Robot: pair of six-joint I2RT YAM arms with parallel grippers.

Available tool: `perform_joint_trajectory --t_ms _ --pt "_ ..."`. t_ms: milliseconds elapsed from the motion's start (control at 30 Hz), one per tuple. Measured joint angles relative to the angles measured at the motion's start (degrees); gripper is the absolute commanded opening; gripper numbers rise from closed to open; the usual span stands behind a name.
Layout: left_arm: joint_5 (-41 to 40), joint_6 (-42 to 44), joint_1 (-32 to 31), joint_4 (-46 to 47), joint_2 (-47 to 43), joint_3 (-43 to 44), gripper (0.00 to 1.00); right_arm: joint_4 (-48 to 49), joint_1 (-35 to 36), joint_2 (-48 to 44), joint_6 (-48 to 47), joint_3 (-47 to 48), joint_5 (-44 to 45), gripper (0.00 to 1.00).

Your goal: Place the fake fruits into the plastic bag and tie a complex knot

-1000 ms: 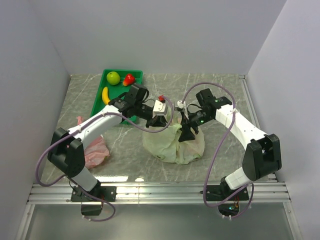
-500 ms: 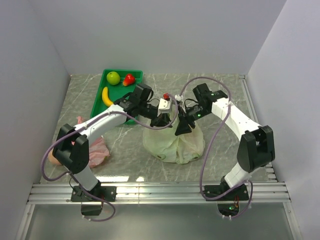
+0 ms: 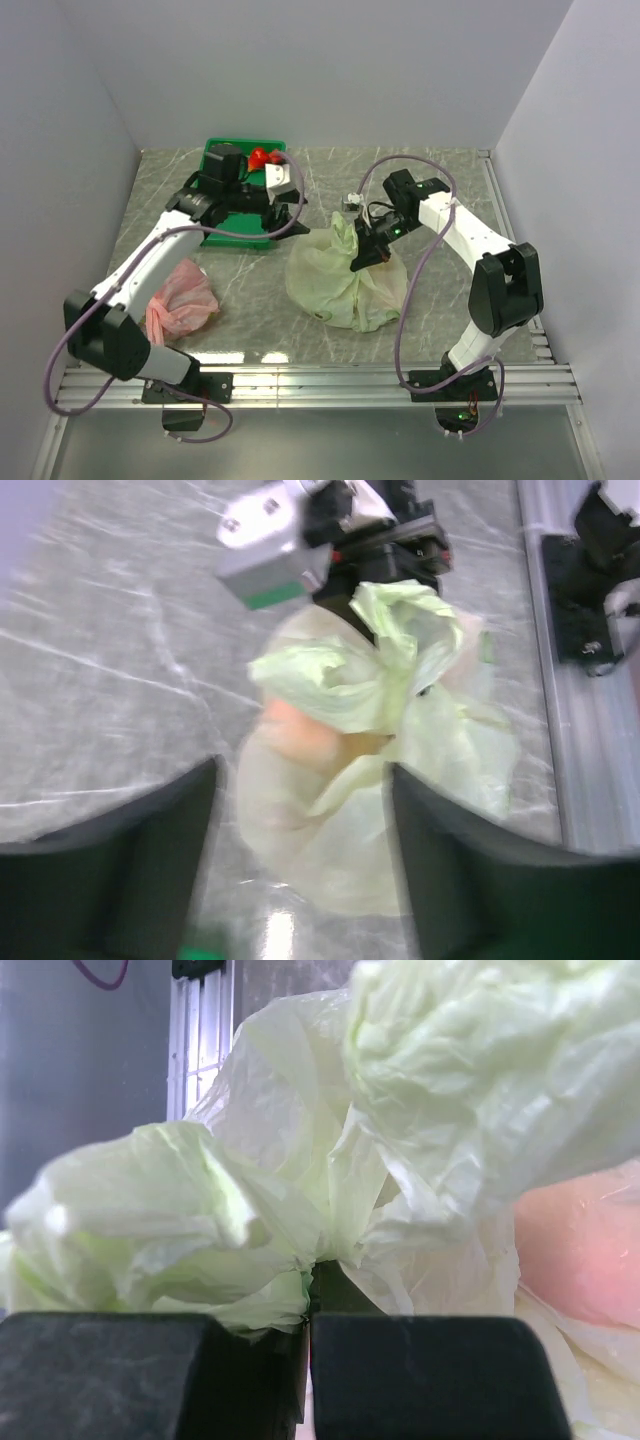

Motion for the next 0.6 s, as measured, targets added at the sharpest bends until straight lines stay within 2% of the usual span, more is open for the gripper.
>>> perform_joint_trajectory --t_ms 33,100,133,233,433,600 --pt "-0.6 0.0 0.5 0.1 -1.2 0.0 0.91 -0.2 0.0 0.0 -0.3 0.2 0.0 0.0" --pt "-1.6 0.1 0.8 0.4 -2.7 0.0 0.93 -0.7 0.0 0.0 -0.9 0.6 0.0 0.0" --pt "-1.7 0.5 0.7 0.5 -2.9 0.2 0.99 -1.0 0.0 0.0 -1.1 0.9 0.0 0.0" --pt "-1.4 4.0 0.4 0.0 -1.7 1.0 0.99 -1.5 0.0 0.0 -1.8 1.8 0.0 0.0" --pt "-0.4 19.1 -1.1 -6.3 5.3 6.6 0.99 -1.9 0.4 0.0 -3.4 2.3 0.7 0.0" --pt "0.3 29.8 -2.9 -10.1 9.2 9.7 0.89 -2.0 1.0 0.0 -4.7 2.3 1.7 0.0"
